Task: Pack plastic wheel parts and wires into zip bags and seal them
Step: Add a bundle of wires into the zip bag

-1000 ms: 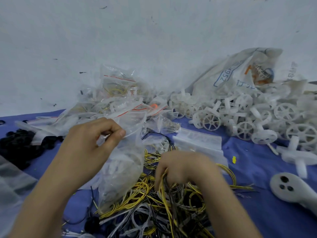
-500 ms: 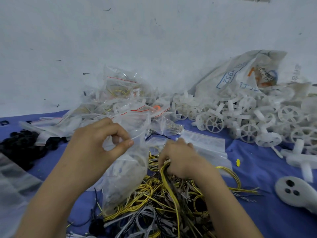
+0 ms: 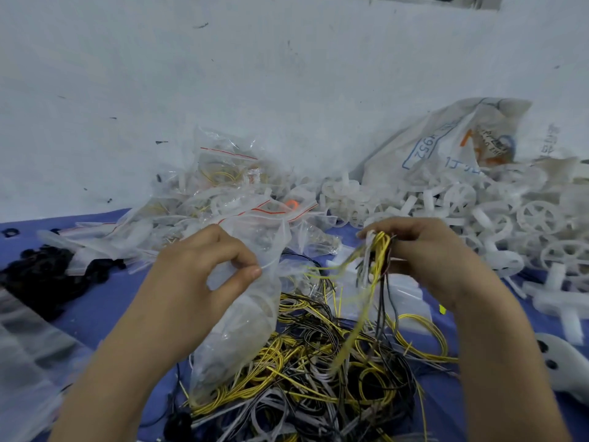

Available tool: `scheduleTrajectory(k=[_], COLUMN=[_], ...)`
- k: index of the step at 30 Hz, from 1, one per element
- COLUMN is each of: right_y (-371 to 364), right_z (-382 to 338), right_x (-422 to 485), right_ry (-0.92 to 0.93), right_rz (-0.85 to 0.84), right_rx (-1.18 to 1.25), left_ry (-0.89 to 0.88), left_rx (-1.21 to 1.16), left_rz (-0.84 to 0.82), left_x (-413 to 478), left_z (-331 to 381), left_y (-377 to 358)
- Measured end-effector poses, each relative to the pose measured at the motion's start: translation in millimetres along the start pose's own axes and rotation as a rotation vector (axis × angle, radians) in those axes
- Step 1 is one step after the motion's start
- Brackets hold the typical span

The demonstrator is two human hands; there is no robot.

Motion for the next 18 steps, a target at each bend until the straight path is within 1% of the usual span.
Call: scheduleTrajectory(k=[4, 6, 8, 10, 12, 14, 16, 18], right_y=[-7, -15, -22, -21, -15, -9, -8, -13], right_z=[4, 6, 4, 4, 3, 1, -1, -5], right_x=[4, 5, 4, 7, 10, 13, 12, 9], right_ry=[-0.07, -0.061, -0.039, -0.027, -0.045, -0.085, -0.136, -0.177], right_rz=[0.008, -0.024, -0.045, -0.005, 0.075, 0.116, 0.098, 0.038], right_rx=[0.331, 0.431, 0.491, 0.56, 0.644, 0.786, 0.933, 1.053], left_ry=[-0.021, -0.014, -0.036, -0.03, -0.007, 0.01, 0.013, 0.0], left_rx=[-0.024, -0.076, -0.067, -0.043, -0.043, -0.046, -0.047, -0.054], left_rz=[-0.059, -0.097, -0.103, -0.098, -0.103, -0.108, -0.118, -0.123], left_x=[0, -2, -3, -3, -2, -2, -2, -3], left_z=[9, 13, 15, 14, 12, 10, 9, 11], left_y=[-14, -21, -25, -23, -21, -20, -21, -24])
Point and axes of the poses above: each hand's wrist, its own x-axis towards the middle knuckle, its own y-axis out of the back of the hand, z = x × y, the point moved 5 cm from there along x, towards the middle knuckle, and after that the axes turned 4 degrees about z, right-handed, at the moved point
